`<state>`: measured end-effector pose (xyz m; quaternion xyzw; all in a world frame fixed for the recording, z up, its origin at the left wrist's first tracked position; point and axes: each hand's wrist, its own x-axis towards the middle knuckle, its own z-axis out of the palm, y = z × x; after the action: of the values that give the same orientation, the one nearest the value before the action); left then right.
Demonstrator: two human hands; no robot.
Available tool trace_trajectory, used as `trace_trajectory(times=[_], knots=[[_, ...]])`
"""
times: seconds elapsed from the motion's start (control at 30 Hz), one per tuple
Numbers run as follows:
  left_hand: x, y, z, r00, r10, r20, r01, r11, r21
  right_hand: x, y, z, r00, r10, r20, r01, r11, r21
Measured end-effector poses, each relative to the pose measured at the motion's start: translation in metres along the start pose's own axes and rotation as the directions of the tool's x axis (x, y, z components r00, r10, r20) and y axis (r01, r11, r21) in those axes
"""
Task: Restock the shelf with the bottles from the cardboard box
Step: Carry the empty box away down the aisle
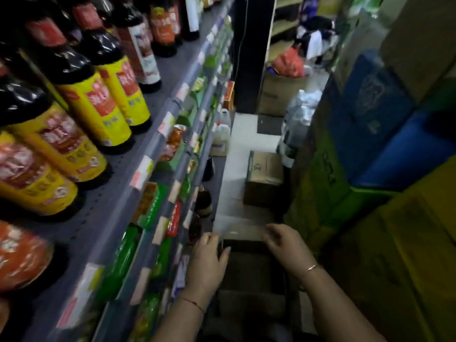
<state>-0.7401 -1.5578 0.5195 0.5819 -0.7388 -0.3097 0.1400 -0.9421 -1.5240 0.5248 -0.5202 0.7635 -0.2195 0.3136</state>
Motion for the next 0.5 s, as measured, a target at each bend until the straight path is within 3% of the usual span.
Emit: trace_trajectory(times=[0.3,0.5], knots=[[0.065,-0.109,0.132,0.956,-0.113,0.27,0.118,0.993,0.0,0.031,0.148,0.102,0.932,0.351,0.092,-0.35,0.937,-0.025],[0.091,-0.191,0.224,0.913,-0.129,0.388,0.11,0.991,0.072,0.053,0.247,0.182,0.902,0.427,0.073,-0.423,0.904,-0.064]])
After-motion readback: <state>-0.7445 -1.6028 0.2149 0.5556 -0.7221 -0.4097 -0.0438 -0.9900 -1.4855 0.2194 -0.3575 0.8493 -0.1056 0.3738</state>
